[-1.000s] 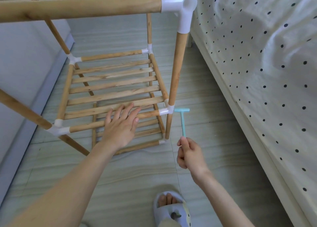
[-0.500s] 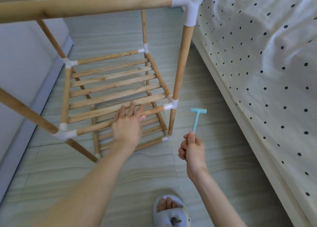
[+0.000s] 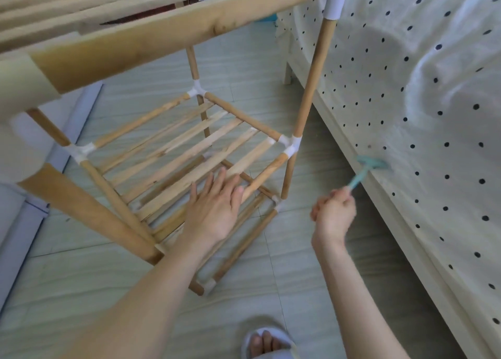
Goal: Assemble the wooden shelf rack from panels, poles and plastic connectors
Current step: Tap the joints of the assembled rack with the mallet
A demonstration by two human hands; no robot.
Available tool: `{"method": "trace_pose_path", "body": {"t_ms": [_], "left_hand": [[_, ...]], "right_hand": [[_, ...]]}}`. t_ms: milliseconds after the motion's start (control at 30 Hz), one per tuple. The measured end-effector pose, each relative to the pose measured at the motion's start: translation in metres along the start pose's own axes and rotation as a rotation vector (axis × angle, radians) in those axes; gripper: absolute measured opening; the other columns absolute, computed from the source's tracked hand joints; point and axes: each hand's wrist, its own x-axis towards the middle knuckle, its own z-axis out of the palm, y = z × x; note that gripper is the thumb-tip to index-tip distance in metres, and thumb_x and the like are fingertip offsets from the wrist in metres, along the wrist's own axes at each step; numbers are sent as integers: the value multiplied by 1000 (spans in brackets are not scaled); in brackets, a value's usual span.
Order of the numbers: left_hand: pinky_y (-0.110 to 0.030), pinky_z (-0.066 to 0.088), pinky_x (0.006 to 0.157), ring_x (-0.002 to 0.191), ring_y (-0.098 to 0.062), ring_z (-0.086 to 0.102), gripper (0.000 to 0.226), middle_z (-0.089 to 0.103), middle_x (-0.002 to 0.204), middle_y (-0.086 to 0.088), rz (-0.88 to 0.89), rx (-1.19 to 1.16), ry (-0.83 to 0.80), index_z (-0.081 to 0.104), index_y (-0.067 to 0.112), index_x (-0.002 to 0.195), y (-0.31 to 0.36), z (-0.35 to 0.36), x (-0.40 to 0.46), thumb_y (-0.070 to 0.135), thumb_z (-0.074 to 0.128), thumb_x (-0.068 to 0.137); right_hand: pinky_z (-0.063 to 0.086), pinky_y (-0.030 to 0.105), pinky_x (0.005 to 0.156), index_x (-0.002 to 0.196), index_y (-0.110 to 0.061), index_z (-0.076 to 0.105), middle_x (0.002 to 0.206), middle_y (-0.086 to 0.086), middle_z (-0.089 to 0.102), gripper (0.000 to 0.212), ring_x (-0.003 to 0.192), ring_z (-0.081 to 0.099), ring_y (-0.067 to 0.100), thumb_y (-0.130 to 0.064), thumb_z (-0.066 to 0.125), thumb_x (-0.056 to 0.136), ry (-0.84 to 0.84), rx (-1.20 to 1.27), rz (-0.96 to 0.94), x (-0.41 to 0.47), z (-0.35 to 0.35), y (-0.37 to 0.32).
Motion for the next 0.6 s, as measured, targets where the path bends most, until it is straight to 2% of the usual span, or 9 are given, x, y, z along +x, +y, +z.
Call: {"method": "trace_pose_path", "body": {"t_ms": [67,100,200,333,367,433,467,567,600], "left_hand": [[-48,0,117,146,-19,-1,56,4,159,3,3,13,29,15,34,148,3,0,0,48,-1,96],[-48,1,117,146,-19,1,56,5,159,3,0,10,37,16,34,148,4,0,-1,48,0,96],[-47,3,118,146,-19,3,55,6,158,4,-15,8,38,18,34,147,3,1,-1,48,1,97],[-48,4,118,146,-19,3,56,6,158,4,-12,10,37,17,34,147,3,0,0,48,0,96],[-47,4,118,146,-19,3,56,6,158,4,-13,11,37,17,34,147,3,0,1,48,0,96],[-46,4,118,146,-19,4,57,6,158,4,-19,9,38,18,34,147,2,0,1,48,0,96],[-46,4,118,146,-18,3,56,6,158,5,-21,9,40,18,34,147,2,0,0,48,0,96],[-44,2,118,146,-18,2,57,5,158,5,-16,13,46,17,34,148,3,1,-1,49,-1,95],[-44,2,118,146,-18,2,57,6,158,5,-16,13,47,17,34,148,3,1,0,49,-1,95]], "right_hand": [[34,21,40,73,-16,36,60,5,42,33,49,40,17,-26,24,102,149,199,52,9,17,-5],[36,22,40,72,-16,34,60,5,42,34,49,41,18,-26,23,103,116,206,81,8,26,-3],[29,18,34,72,-16,35,52,0,36,35,37,35,11,-25,23,103,-186,-6,147,-15,45,16],[29,18,35,69,-16,32,55,4,39,37,41,36,13,-24,21,103,14,159,115,-6,40,17],[30,17,35,69,-16,32,54,5,41,37,41,37,13,-24,21,103,-25,137,97,-8,39,16],[28,18,35,67,-16,33,46,-1,39,38,36,36,10,-25,23,103,-250,14,82,-20,38,22],[27,18,36,67,-16,34,42,-4,38,38,33,35,8,-25,24,103,-263,19,77,-22,38,23],[29,19,36,69,-14,34,48,1,39,36,36,38,11,-22,24,103,14,154,74,-7,35,14],[30,19,36,70,-13,34,50,4,40,36,39,39,14,-21,23,103,26,155,68,-3,34,14]]}}
